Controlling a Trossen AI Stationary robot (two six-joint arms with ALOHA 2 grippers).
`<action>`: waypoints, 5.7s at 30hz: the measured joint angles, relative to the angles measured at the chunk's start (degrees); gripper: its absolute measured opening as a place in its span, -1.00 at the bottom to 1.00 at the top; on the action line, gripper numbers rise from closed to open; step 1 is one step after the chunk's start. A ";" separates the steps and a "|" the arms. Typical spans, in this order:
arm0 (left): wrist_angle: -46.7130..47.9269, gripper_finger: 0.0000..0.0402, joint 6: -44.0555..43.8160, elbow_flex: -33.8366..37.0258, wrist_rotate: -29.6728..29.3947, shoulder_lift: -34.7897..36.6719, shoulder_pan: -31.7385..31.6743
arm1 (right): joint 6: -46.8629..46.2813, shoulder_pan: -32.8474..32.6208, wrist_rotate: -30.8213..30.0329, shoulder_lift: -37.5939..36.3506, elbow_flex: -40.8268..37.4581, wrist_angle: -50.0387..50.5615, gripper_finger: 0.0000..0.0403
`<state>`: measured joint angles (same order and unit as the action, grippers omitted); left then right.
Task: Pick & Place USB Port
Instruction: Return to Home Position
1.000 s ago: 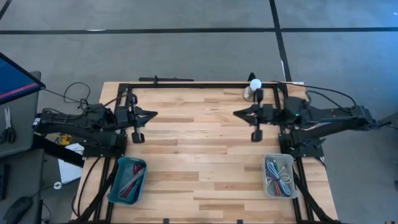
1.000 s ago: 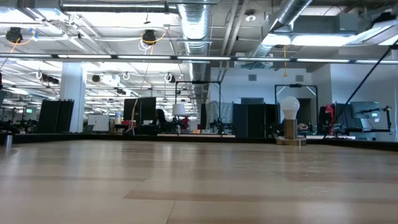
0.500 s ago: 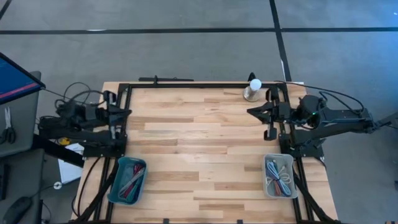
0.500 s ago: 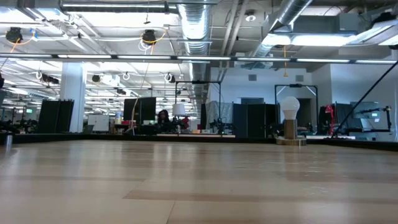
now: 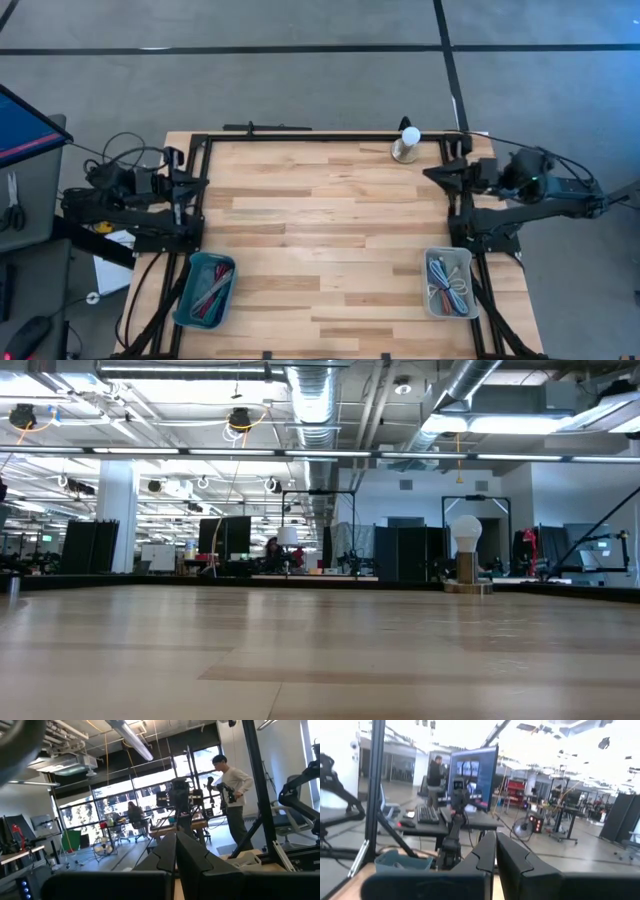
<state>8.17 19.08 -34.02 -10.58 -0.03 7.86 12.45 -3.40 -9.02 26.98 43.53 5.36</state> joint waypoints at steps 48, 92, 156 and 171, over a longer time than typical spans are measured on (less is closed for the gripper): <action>6.88 -0.94 -2.88 6.08 -0.39 -0.02 0.00 | -3.28 0.04 4.48 -26.72 -8.60 17.92 -0.96; -21.73 -0.94 -5.27 33.75 2.14 0.02 0.00 | -10.49 0.20 -0.59 -26.76 -42.59 -11.59 -0.96; -18.97 -0.94 -7.79 33.70 1.43 -0.09 -0.01 | -15.52 0.20 -0.02 -26.51 -43.23 -7.68 -0.96; -19.16 -0.94 -7.79 33.70 1.43 -0.09 0.00 | -15.52 0.20 -0.02 -26.51 -43.26 -7.69 -0.96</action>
<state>-10.98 11.29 -0.32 -9.15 -0.12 7.86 -3.07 -3.20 -9.04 0.47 0.27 -2.32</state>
